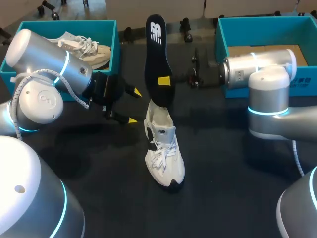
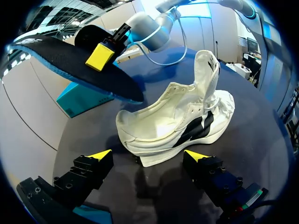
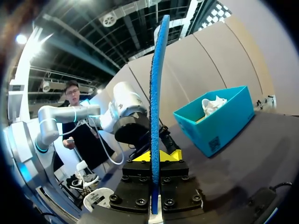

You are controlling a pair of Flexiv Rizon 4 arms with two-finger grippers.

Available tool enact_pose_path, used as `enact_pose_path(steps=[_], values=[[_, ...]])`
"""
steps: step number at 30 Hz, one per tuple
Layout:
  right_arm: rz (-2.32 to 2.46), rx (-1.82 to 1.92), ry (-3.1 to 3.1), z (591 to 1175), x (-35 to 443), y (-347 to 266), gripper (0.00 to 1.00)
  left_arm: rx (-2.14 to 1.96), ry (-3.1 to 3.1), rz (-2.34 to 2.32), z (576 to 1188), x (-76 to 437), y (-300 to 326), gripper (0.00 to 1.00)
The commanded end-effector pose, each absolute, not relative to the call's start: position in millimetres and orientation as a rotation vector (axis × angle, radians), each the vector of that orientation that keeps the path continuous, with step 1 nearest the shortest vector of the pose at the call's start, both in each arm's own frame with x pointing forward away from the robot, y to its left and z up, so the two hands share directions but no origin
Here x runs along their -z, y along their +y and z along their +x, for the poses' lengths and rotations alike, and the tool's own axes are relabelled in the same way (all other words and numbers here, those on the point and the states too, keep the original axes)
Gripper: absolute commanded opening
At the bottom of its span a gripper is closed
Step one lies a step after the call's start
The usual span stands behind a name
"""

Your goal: Take the shoe out of the shoebox, open the shoe tongue, remove and reinsert the insole, then place the shoe into the shoebox

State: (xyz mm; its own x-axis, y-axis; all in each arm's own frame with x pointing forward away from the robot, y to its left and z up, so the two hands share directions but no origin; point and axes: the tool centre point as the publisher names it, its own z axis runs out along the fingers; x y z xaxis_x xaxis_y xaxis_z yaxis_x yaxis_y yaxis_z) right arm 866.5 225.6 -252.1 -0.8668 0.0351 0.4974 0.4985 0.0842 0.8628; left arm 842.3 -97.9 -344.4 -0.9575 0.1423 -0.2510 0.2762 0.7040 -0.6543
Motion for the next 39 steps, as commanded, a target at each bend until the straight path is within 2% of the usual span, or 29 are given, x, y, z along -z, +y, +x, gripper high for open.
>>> enact_pose_path(steps=[1,12,39], values=[[-0.555,1.846,-2.018,856,255,234,0.00,1.087,2.731,0.337,842,345,-99,1.00],[-0.598,1.866,-1.986,846,266,251,0.00,1.087,2.731,0.337,842,345,-99,1.00],[-0.669,1.878,-1.982,837,296,238,0.00,1.087,2.731,0.337,842,345,-99,1.00]])
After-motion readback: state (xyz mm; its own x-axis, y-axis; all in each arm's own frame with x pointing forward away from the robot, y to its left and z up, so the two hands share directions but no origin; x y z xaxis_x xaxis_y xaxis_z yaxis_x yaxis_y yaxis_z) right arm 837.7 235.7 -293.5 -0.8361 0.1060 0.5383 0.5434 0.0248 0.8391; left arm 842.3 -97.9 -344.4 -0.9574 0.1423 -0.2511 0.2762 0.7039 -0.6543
